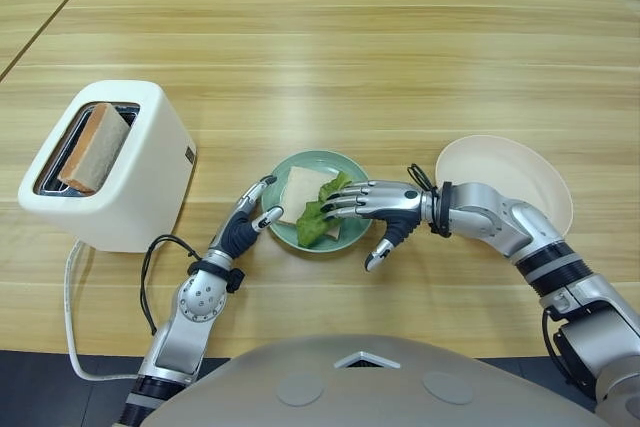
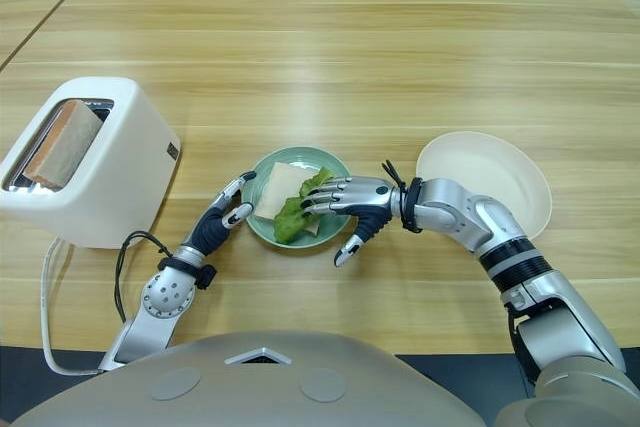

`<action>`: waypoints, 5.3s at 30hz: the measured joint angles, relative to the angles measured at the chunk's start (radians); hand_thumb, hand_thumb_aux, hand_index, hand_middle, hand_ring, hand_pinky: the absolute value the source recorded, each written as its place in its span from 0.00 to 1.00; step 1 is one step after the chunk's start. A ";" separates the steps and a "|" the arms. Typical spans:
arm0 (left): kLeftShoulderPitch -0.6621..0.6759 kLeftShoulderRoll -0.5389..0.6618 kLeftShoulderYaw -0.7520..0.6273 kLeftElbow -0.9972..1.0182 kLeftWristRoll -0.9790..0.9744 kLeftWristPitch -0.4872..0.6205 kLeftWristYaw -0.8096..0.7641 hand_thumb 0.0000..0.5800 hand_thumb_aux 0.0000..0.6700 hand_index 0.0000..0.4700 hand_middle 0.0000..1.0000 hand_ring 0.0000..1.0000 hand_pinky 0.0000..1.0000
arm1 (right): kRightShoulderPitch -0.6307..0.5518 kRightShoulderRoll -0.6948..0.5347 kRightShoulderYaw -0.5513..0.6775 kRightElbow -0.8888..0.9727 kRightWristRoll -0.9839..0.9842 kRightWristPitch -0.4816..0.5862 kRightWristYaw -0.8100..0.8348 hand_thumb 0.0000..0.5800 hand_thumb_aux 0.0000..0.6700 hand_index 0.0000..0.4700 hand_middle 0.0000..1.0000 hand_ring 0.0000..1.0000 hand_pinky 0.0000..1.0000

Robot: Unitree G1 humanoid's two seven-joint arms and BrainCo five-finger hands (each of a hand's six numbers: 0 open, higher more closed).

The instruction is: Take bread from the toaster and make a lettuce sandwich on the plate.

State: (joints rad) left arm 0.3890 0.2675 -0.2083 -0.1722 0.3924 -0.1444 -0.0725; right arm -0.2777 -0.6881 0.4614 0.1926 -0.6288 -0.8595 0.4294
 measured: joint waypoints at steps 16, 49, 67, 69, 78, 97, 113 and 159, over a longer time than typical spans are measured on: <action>-0.016 0.008 -0.030 0.015 0.016 -0.006 -0.002 0.00 0.00 0.00 0.00 0.00 0.00 | -0.091 0.127 0.026 0.121 -0.080 -0.005 -0.116 0.00 0.00 0.00 0.00 0.00 0.00; -0.004 0.024 -0.035 -0.010 0.020 -0.009 -0.001 0.00 0.00 0.00 0.00 0.00 0.00 | 0.080 -0.118 -0.108 -0.077 0.078 0.000 0.023 0.00 0.00 0.00 0.00 0.00 0.00; -0.020 0.031 -0.050 0.003 0.019 -0.013 -0.004 0.00 0.00 0.00 0.00 0.00 0.00 | 0.027 0.003 -0.057 -0.034 -0.090 0.002 -0.100 0.00 0.00 0.00 0.00 0.00 0.00; -0.022 0.034 -0.052 0.004 0.019 -0.016 -0.005 0.00 0.00 0.00 0.00 0.00 0.00 | 0.025 0.006 -0.057 -0.041 -0.093 0.003 -0.104 0.00 0.00 0.00 0.00 0.00 0.00; -0.021 0.035 -0.052 0.004 0.019 -0.019 -0.003 0.00 0.00 0.00 0.00 0.00 0.00 | 0.003 0.026 -0.045 -0.027 -0.158 0.028 -0.152 0.00 0.00 0.00 0.00 0.00 0.00; -0.043 0.137 0.414 -0.714 -0.180 0.094 -0.084 0.00 0.00 0.00 0.00 0.00 0.00 | 0.142 -0.008 -0.318 -0.144 0.167 0.095 -0.236 0.00 0.00 0.00 0.00 0.00 0.00; 0.180 0.293 0.877 -0.428 0.263 0.167 -0.139 0.11 0.05 0.05 0.00 0.00 0.00 | 0.166 0.009 -0.320 -0.159 0.193 0.112 -0.219 0.00 0.00 0.00 0.00 0.00 0.00; -0.232 0.244 0.682 -0.496 -0.177 0.067 -0.079 1.00 1.00 1.00 0.00 0.00 0.00 | 0.124 0.034 -0.338 -0.085 0.092 0.155 -0.311 0.00 0.00 0.00 0.00 0.00 0.00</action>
State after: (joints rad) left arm 0.1572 0.5118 0.4737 -0.6680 0.2150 -0.0774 -0.1517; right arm -0.1541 -0.6542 0.1237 0.1075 -0.5364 -0.7043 0.1181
